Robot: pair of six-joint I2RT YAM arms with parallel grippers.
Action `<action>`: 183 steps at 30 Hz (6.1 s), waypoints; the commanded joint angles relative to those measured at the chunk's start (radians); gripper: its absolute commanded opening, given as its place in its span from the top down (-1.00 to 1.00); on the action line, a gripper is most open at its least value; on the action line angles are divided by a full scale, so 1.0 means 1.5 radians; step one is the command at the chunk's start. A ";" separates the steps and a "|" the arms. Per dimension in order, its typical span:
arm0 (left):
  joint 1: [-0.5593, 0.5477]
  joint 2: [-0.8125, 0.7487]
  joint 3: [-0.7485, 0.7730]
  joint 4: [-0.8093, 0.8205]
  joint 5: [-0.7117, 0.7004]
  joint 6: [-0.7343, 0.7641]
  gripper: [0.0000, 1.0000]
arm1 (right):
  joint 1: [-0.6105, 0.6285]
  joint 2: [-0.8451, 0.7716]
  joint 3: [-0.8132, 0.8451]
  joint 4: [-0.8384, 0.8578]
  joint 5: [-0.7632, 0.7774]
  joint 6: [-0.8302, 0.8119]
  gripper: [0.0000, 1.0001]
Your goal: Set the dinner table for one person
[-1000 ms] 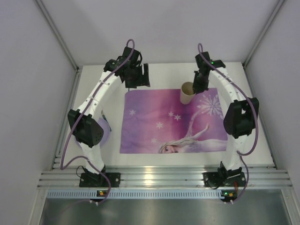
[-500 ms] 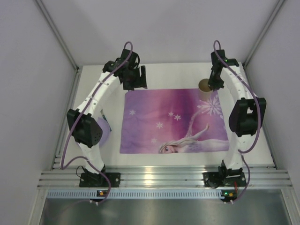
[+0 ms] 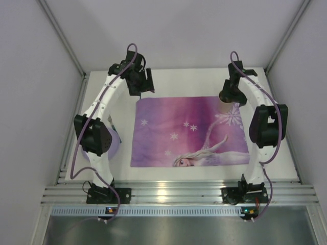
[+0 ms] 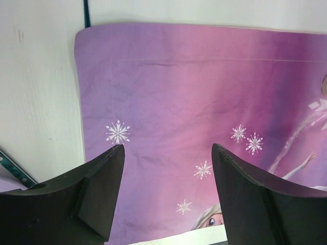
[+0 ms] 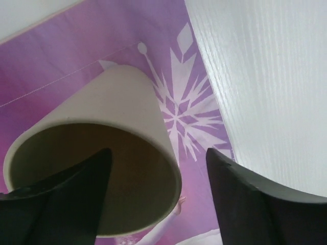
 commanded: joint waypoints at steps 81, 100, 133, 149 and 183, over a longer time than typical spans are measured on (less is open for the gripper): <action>0.110 0.168 0.170 0.228 -0.153 0.091 1.00 | 0.064 -0.342 -0.062 -0.007 -0.201 -0.020 -0.99; -0.082 -0.067 0.023 0.181 0.033 -0.141 1.00 | 0.254 -0.289 -0.143 0.334 -0.403 0.094 -0.99; -0.122 -0.106 -0.023 0.189 0.057 -0.143 1.00 | 0.353 -0.314 -0.277 0.558 -0.397 0.241 -0.71; -0.129 -0.086 -0.025 0.150 0.027 -0.088 0.29 | 0.353 -0.343 -0.303 0.505 -0.365 0.203 1.00; -0.124 -0.245 -0.332 0.175 -0.052 -0.069 -0.87 | 0.056 -0.357 -0.605 0.215 -0.248 -0.016 1.00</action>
